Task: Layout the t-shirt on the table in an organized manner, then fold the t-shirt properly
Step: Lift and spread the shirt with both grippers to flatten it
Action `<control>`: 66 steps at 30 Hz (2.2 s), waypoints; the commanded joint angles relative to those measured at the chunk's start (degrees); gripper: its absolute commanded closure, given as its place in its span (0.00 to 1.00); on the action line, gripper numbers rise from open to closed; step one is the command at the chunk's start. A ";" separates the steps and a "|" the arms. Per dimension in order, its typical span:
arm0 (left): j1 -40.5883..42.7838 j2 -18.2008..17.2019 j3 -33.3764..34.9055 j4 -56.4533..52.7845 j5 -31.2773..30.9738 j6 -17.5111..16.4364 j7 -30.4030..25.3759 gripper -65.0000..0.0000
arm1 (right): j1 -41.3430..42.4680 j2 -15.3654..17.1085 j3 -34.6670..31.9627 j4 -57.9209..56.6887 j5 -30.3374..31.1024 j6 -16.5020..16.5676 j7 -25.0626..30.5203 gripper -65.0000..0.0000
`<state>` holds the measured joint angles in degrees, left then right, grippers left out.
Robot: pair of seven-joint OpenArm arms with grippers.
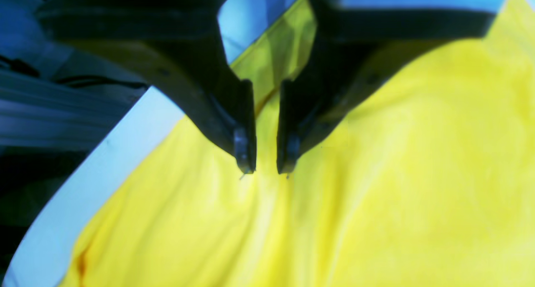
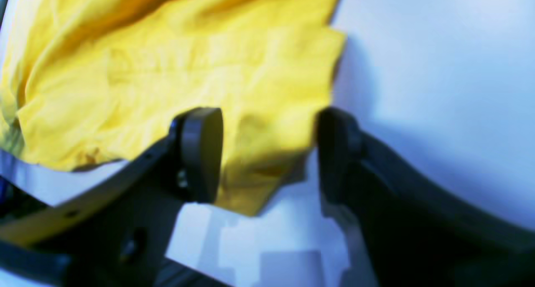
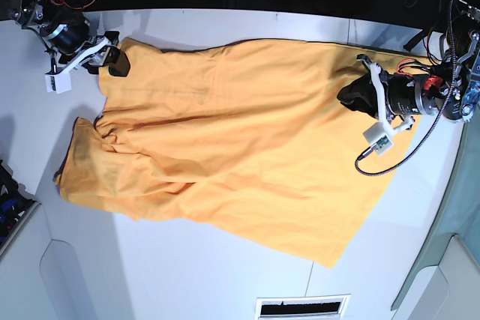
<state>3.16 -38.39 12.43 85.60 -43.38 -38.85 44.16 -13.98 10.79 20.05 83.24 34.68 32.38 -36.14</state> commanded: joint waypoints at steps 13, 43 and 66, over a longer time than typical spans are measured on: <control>-0.57 1.55 -0.48 -9.60 2.05 -0.42 -3.85 0.80 | -0.83 0.66 7.54 9.01 -1.18 0.42 -6.43 1.00; -0.59 4.31 -0.48 -9.18 -6.58 -1.15 -1.95 0.80 | -9.20 2.54 22.84 12.55 7.78 -0.02 -7.34 0.61; -0.61 6.16 -0.48 -12.26 4.92 -0.63 -3.28 0.80 | -4.61 2.58 22.43 11.34 11.54 1.09 -10.49 1.00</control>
<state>2.98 -31.40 12.32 73.12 -40.10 -40.34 40.01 -18.55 12.51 42.13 93.43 44.93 32.93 -47.79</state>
